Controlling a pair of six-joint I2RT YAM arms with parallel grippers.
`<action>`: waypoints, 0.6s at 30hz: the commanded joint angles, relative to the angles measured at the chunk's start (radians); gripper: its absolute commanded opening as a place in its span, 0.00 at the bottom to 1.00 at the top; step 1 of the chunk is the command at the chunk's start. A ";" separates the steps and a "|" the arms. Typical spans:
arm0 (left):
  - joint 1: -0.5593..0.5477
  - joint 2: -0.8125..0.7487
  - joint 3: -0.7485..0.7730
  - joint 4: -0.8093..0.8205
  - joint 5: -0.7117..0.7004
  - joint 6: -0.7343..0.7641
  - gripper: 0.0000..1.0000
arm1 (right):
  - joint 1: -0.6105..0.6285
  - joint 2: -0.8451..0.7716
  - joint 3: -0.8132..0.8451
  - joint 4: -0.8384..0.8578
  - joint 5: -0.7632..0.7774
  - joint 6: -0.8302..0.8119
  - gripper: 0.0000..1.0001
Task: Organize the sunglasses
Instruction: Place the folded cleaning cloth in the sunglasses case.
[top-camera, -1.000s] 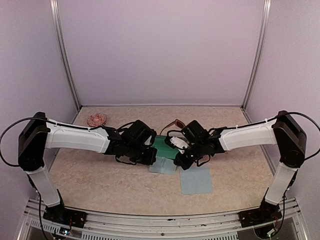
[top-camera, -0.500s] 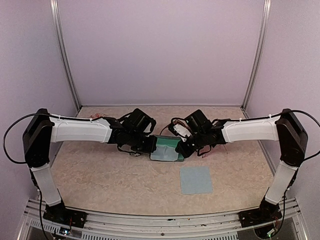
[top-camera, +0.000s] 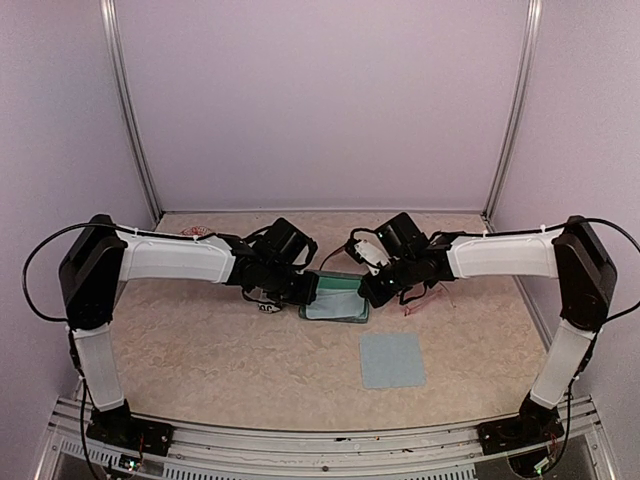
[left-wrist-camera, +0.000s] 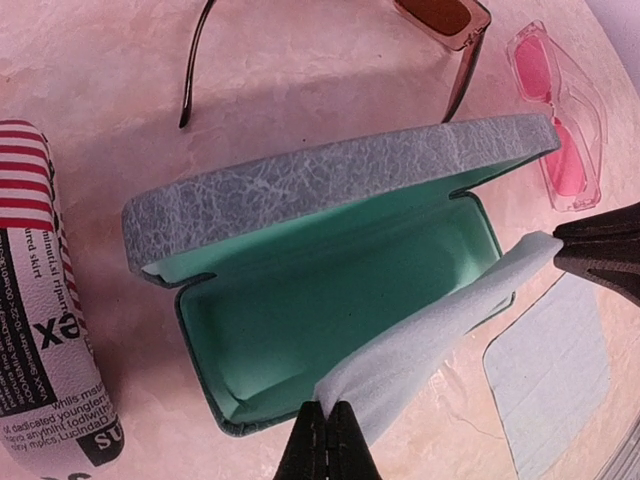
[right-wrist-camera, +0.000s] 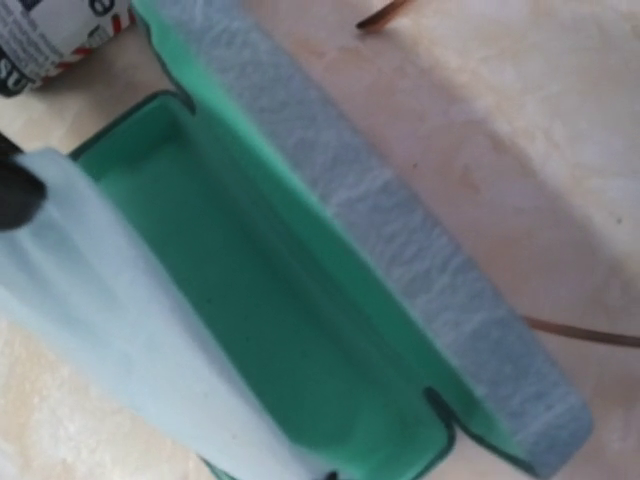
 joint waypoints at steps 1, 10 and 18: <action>0.016 0.033 0.033 0.029 0.007 0.027 0.00 | -0.016 0.014 0.038 -0.013 0.012 0.006 0.00; 0.032 0.081 0.064 0.037 0.017 0.038 0.00 | -0.023 0.046 0.058 -0.020 -0.001 0.001 0.00; 0.044 0.109 0.083 0.037 0.016 0.049 0.00 | -0.027 0.069 0.067 -0.027 -0.006 0.003 0.00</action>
